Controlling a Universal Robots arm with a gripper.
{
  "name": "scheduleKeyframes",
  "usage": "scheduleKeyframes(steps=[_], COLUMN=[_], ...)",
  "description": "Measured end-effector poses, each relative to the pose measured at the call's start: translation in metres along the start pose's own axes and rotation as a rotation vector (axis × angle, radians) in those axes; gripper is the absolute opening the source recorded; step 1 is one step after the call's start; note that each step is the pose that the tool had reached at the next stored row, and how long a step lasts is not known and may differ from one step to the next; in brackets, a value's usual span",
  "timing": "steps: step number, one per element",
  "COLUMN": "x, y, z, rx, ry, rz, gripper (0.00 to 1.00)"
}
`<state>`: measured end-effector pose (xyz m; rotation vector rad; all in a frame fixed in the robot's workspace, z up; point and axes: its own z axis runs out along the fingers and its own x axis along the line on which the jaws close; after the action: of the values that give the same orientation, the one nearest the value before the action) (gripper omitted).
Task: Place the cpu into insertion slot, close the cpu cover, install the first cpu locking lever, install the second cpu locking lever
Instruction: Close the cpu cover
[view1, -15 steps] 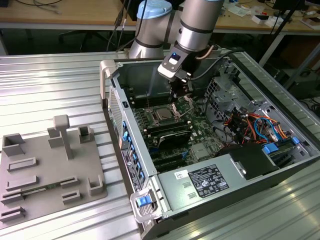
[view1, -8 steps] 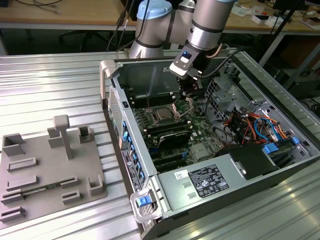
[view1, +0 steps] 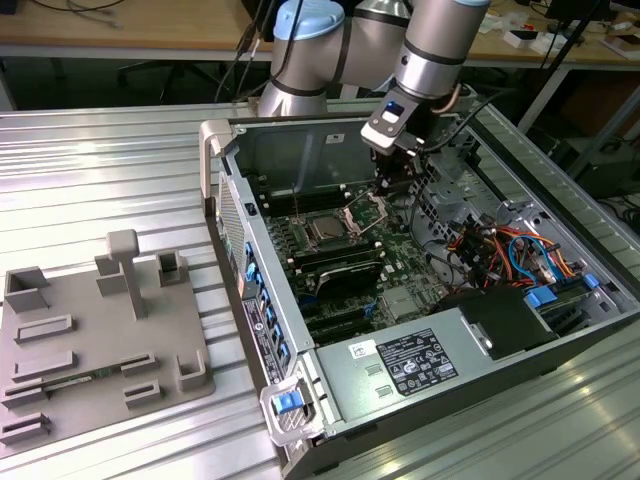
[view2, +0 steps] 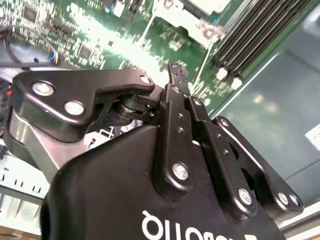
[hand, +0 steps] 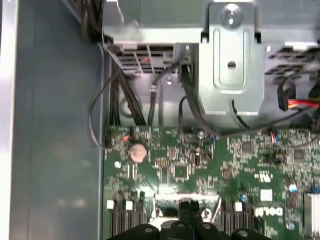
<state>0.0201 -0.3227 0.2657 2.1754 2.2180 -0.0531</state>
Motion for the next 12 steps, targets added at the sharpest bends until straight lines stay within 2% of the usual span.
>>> scheduleKeyframes(steps=[1,3,4,6,12], x=[0.0002,0.0011,0.0014,0.0015,0.0015], y=[0.0039,0.0172,0.0203,0.0226,0.0226], z=[0.0000,0.0000,0.0001,0.0002,0.0022], rx=[0.0000,0.0000,-0.0001,0.0000,0.0000], ry=[-0.0003,-0.0005,-0.0004,-0.0004,-0.0005], rz=[0.000,0.000,0.000,0.000,0.000], gripper=[0.11,0.11,0.11,0.11,0.11])
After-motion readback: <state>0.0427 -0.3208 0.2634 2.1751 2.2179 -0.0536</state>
